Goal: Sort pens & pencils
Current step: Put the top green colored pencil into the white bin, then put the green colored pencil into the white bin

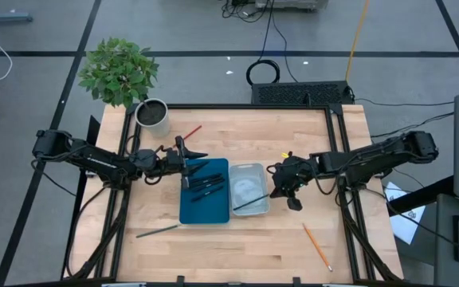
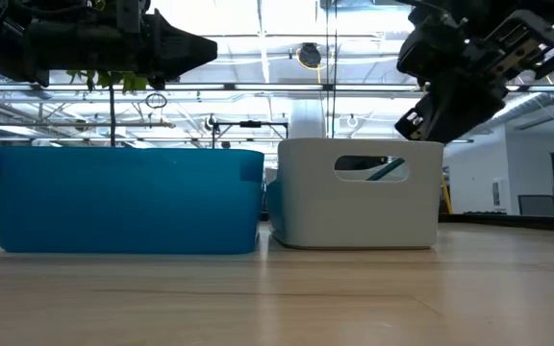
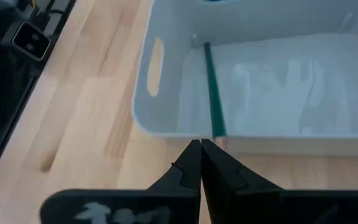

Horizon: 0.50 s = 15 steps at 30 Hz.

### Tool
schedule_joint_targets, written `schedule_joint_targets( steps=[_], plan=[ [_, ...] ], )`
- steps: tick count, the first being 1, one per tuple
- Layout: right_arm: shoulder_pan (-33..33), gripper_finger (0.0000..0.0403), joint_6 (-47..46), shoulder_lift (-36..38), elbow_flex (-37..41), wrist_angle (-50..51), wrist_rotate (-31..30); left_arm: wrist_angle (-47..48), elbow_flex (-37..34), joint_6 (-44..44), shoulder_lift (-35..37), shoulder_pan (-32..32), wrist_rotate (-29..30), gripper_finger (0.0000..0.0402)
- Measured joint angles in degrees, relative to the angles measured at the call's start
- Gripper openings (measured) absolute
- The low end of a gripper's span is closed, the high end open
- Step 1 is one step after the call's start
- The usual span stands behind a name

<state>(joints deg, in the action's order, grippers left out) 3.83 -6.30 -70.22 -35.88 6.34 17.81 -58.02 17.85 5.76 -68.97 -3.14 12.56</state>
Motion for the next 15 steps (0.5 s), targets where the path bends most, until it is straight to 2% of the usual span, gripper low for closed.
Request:
schedule_joint_targets(
  steps=[7,15],
  plan=[
    [-2.84,0.0000,4.25,0.08,0.00,-2.06,-2.86,0.29,0.00,0.00,0.00,0.00,0.00,0.0113],
    [-6.83,0.0000,8.14,0.09,0.00,-1.87,-3.07,0.65,0.00,0.00,0.00,0.00,0.02,0.0113]
  ],
)
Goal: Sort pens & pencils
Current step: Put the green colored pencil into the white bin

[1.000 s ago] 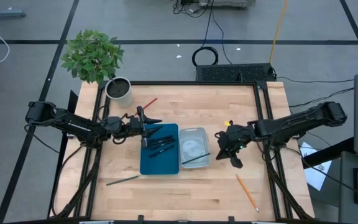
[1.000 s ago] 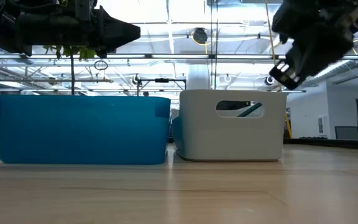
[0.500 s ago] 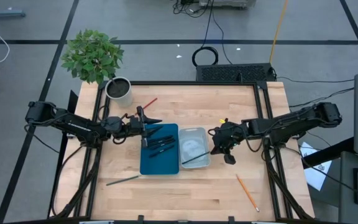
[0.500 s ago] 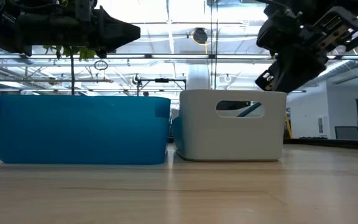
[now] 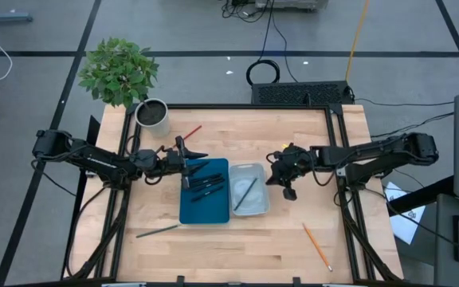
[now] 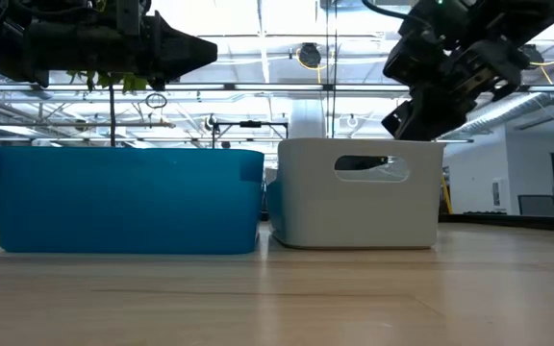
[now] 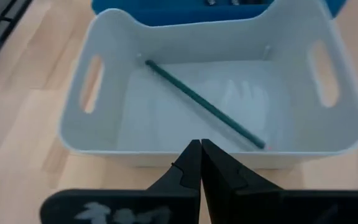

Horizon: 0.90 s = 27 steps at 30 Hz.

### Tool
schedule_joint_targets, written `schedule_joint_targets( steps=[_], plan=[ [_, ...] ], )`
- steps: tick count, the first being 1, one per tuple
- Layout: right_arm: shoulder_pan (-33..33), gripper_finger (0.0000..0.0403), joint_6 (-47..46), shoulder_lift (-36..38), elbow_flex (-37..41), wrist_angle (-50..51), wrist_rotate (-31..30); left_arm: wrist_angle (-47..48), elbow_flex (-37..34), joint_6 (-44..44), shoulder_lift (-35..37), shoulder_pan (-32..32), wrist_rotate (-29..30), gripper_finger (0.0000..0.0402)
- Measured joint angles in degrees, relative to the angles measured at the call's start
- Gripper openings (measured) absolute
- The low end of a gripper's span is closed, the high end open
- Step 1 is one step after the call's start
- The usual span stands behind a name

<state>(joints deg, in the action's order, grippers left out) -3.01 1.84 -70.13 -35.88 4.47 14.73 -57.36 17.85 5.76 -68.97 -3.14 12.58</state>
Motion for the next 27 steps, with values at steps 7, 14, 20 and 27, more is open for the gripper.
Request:
schedule_joint_targets(
  steps=[7,14,20,27],
  plan=[
    [-2.35,0.0000,0.58,1.95,0.00,-0.58,-1.27,0.17,0.00,0.00,0.00,0.00,0.00,0.0113],
    [-2.31,0.0000,-1.42,15.24,-0.04,6.84,-2.84,1.55,-0.02,-0.03,0.88,-0.04,-0.88,0.0113],
    [-2.28,0.0000,1.22,22.75,2.08,-5.77,-8.64,21.52,1.80,-1.70,12.34,-0.04,0.08,0.0113],
    [-4.63,0.0000,3.75,19.55,14.61,-44.43,-10.46,36.84,2.23,-3.06,26.11,-0.03,3.27,0.0113]
  ],
)
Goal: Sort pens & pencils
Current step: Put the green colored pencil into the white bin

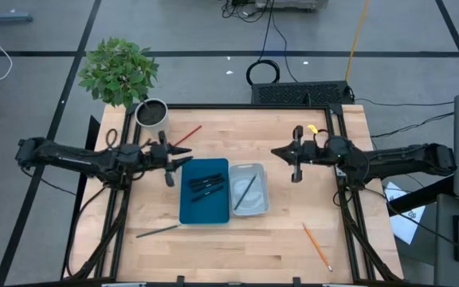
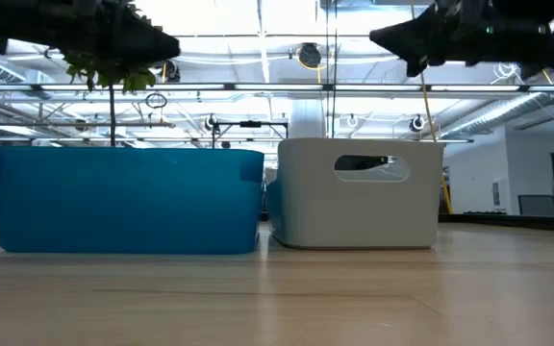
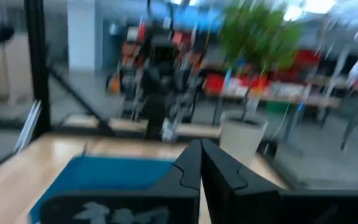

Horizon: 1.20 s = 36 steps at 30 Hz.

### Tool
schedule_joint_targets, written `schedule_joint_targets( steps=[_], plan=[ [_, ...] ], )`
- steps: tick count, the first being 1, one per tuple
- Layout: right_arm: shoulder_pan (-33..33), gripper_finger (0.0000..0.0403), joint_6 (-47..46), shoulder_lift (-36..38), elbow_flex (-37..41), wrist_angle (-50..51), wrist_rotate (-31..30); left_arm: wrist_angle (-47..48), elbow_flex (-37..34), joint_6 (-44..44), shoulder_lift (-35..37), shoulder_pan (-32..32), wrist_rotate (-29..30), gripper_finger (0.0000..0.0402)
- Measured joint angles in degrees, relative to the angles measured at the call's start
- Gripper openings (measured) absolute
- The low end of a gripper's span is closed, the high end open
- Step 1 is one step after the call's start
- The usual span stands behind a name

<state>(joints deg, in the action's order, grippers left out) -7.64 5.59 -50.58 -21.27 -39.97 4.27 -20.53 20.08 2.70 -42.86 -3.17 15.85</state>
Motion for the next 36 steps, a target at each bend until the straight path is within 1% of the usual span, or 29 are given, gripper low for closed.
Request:
schedule_joint_targets(
  steps=[2,4,7,11,20,22,24,26,28,30,33,36],
  plan=[
    [-1.05,0.0000,-0.30,-1.61,3.13,-8.70,0.00,2.50,0.02,0.00,2.46,0.01,0.20,0.0113],
    [-1.95,0.0000,-0.25,-2.74,5.73,-14.62,0.00,4.64,0.02,-0.02,3.86,0.03,-0.81,0.0113],
    [-3.32,0.0000,-1.58,-3.31,7.72,-19.02,0.03,5.96,0.02,-0.15,4.14,0.01,-2.10,0.0113],
    [-4.09,0.0000,-3.51,-3.11,8.33,-18.28,0.13,5.86,0.03,-0.24,3.44,0.03,-2.18,0.0113],
    [-4.09,0.0000,-3.59,-3.11,8.34,-18.01,0.24,5.76,0.04,-2.27,3.51,0.02,-2.37,0.0113],
    [-4.09,0.0000,-3.52,-3.11,8.34,-18.01,0.24,5.78,0.03,-6.36,3.49,-0.08,-4.24,0.0113],
    [-4.07,0.0000,-3.43,-3.11,8.34,-18.01,0.26,5.61,0.04,-10.06,2.88,-0.82,-7.62,0.0113],
    [-4.07,0.0000,-3.30,-3.11,8.34,-18.01,0.26,5.57,0.07,-12.02,1.35,-2.74,-10.17,0.0113],
    [-4.07,0.0000,-3.29,-3.11,8.34,-18.01,0.26,6.30,0.29,-14.48,-1.19,-5.82,-10.71,0.0113],
    [-4.07,0.0000,-3.18,-3.11,8.34,-18.01,0.26,9.22,2.53,-16.38,-4.63,-9.64,-10.35,0.0113],
    [-4.07,0.0000,-3.04,-3.10,8.34,-18.01,0.26,19.16,8.90,-19.09,-10.71,-16.21,-6.89,0.0113],
    [-4.07,0.0000,-3.32,-3.09,8.34,-17.86,0.26,33.78,17.79,-24.89,-18.00,-22.38,-3.65,0.0113]
  ],
)
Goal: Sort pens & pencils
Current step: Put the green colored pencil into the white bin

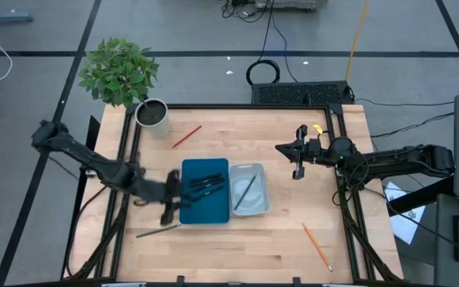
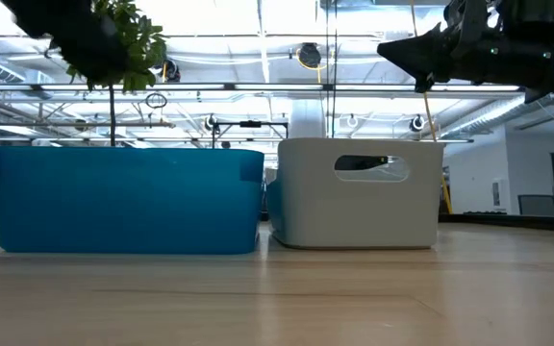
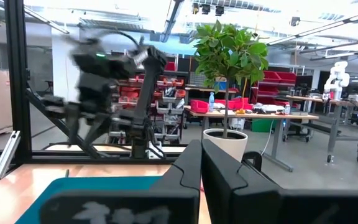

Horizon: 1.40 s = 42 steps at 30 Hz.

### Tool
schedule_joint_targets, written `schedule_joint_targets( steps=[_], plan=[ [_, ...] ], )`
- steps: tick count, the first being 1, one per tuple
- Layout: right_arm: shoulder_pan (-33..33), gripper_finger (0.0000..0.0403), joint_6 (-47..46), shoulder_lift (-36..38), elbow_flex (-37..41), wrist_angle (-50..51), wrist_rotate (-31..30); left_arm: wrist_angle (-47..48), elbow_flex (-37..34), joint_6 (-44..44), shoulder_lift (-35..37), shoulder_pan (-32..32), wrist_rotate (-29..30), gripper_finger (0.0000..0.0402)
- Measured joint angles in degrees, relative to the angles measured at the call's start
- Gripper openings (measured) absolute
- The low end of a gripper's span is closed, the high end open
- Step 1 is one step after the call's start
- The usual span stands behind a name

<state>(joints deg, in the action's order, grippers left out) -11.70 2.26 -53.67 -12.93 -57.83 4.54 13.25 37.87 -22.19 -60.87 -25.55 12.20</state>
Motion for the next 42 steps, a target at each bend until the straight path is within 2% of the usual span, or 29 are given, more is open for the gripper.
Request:
schedule_joint_targets(
  steps=[7,11,17,24,35,42],
  plan=[
    [0.00,0.0000,-0.03,-0.01,0.00,0.68,0.00,29.13,19.42,-21.54,-16.33,-11.54,-0.02,0.0114],
    [0.00,0.0000,-0.04,0.00,0.00,0.73,0.02,37.82,25.05,-32.01,-22.93,-16.33,-1.00,0.0114],
    [0.02,0.0000,-0.07,0.00,0.00,0.73,0.02,37.83,25.03,-40.09,-29.74,-19.21,-3.42,0.0114],
    [0.18,0.0000,-0.09,-0.02,0.00,1.14,0.02,38.05,24.95,-39.86,-35.46,-18.25,-2.94,0.0114],
    [0.20,0.0000,-1.55,0.00,0.00,1.43,0.02,38.04,24.88,-38.36,-36.69,-17.70,1.14,0.0114],
    [0.19,0.0000,-1.57,0.00,0.00,1.40,0.04,32.01,18.64,-38.55,-36.67,-17.48,-0.17,0.0113]
  ],
)
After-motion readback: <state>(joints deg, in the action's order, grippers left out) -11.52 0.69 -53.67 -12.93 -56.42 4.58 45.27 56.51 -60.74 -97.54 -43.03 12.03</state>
